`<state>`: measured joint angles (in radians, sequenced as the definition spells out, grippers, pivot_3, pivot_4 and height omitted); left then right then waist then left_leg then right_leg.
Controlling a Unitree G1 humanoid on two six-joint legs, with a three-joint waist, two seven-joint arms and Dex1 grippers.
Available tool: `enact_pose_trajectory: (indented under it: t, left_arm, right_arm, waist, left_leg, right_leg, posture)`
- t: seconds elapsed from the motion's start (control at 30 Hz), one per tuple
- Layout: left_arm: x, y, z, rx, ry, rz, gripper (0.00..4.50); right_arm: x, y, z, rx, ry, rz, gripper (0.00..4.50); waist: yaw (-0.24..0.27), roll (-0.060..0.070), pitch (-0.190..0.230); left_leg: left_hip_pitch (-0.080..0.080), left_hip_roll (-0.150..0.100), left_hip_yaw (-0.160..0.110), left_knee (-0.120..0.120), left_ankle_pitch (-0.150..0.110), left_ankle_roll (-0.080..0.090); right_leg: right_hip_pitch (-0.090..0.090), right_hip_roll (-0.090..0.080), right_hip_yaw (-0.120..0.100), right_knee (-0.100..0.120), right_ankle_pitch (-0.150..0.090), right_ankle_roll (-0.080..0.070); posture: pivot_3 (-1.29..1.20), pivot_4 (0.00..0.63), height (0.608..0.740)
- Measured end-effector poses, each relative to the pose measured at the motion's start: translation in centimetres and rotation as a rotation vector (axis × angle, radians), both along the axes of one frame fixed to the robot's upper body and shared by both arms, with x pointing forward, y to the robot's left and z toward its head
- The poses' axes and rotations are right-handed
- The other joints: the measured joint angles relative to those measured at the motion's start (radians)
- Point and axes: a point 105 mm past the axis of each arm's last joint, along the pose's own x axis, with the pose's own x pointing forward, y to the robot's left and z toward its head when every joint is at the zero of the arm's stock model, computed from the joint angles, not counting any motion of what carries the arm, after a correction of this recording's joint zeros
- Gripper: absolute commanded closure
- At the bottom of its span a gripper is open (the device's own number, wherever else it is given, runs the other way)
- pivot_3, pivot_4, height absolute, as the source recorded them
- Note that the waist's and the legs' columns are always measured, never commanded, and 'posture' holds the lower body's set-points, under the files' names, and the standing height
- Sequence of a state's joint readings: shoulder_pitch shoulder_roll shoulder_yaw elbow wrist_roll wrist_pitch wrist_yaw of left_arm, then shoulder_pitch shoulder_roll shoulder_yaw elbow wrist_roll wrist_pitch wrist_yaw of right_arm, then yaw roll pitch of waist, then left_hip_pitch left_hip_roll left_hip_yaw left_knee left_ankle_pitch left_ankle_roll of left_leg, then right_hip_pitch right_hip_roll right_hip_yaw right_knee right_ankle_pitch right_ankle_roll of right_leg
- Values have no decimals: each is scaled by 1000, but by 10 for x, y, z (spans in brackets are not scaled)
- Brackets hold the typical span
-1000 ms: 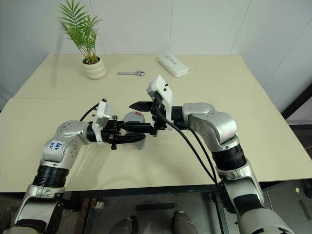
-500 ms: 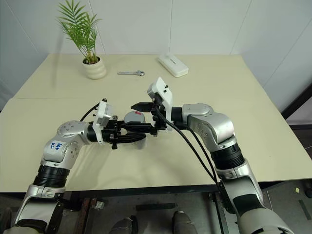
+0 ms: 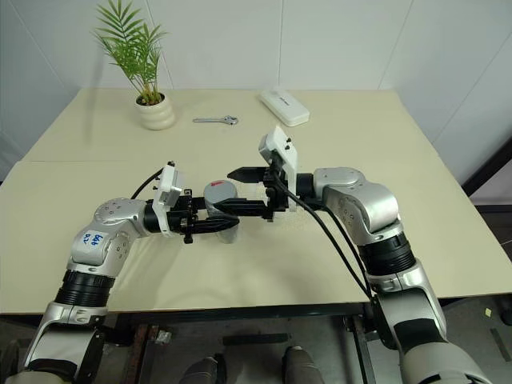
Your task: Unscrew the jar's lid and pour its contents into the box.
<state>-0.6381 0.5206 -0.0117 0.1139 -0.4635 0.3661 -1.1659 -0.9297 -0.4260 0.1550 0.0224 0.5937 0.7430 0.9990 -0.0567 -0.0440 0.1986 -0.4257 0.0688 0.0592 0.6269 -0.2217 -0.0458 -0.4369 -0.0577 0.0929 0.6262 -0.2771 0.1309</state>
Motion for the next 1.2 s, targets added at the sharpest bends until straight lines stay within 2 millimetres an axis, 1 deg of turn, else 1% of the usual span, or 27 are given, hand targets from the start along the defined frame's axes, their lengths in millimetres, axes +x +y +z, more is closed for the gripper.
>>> enact_pose_trajectory:
  t: [0.1, 0.13, 0.43, 0.73, 0.8, 0.87, 1.0, 1.1, 1.2]
  left_arm:
    - [-2, -1, 0, 3, 0, -21, 2576]
    - [-2, -1, 0, 4, -1, -23, 2576]
    - [-3, -1, -1, 7, -1, -28, 2576]
    - [-3, -1, 0, 8, -2, -30, 2576]
    - [-3, -1, 0, 8, -2, -30, 2576]
    - [-4, -1, 0, 9, -2, -31, 2576]
    - [-4, -1, 0, 9, -2, -30, 2576]
    - [-4, -1, 0, 9, -2, -30, 2576]
    - [-4, -1, 0, 9, -3, -31, 2576]
  right_arm:
    - [10, -17, 5, 21, 0, -72, 48]
    - [12, -19, 6, 19, 1, -82, 48]
    - [13, -19, 5, 21, 7, -85, 48]
    - [20, -28, 6, 55, 38, -118, 48]
    - [17, -25, 9, 104, 77, -94, 48]
    - [8, -19, 20, 157, 101, -31, 48]
    - [-10, -10, 38, 180, 66, 49, 48]
    - [-14, -5, 39, 175, 64, 64, 48]
    - [-17, 5, 29, 107, 51, 65, 48]
  waist:
    - [1, 0, 0]
    - [1, 0, 0]
    - [-1, 0, 0]
    - [-1, 0, 0]
    - [-2, 0, 0]
    - [-2, 0, 0]
    - [0, 0, 0]
    - [0, 0, 0]
    - [-3, 0, 0]
  left_leg:
    - [0, 0, 0, 0, 0, 0]
    - [0, 0, 0, 0, 0, 0]
    - [0, 0, 0, 0, 0, 0]
    - [0, 0, 0, 0, 0, 0]
    - [0, 0, 0, 0, 0, 0]
    - [0, 0, 0, 0, 0, 0]
    - [0, 0, 0, 0, 0, 0]
    - [0, 0, 0, 0, 0, 0]
    - [0, 0, 0, 0, 0, 0]
  right_leg:
    - [0, 0, 0, 0, 0, 0]
    - [0, 0, 0, 0, 0, 0]
    - [0, 0, 0, 0, 0, 0]
    - [-1, 0, 0, 0, 0, 0]
    - [-1, 0, 0, 0, 0, 0]
    - [-1, 0, 0, 1, 0, 0]
    - [-1, 0, 0, 0, 0, 0]
    - [-1, 0, 0, 1, 0, 0]
    - [-1, 0, 0, 1, 0, 0]
  posture:
    - [0, 150, 740]
    - [0, 150, 740]
    - [0, 150, 740]
    - [0, 150, 740]
    - [0, 150, 740]
    - [0, 150, 740]
    - [0, 150, 740]
    - [0, 150, 740]
    - [0, 150, 740]
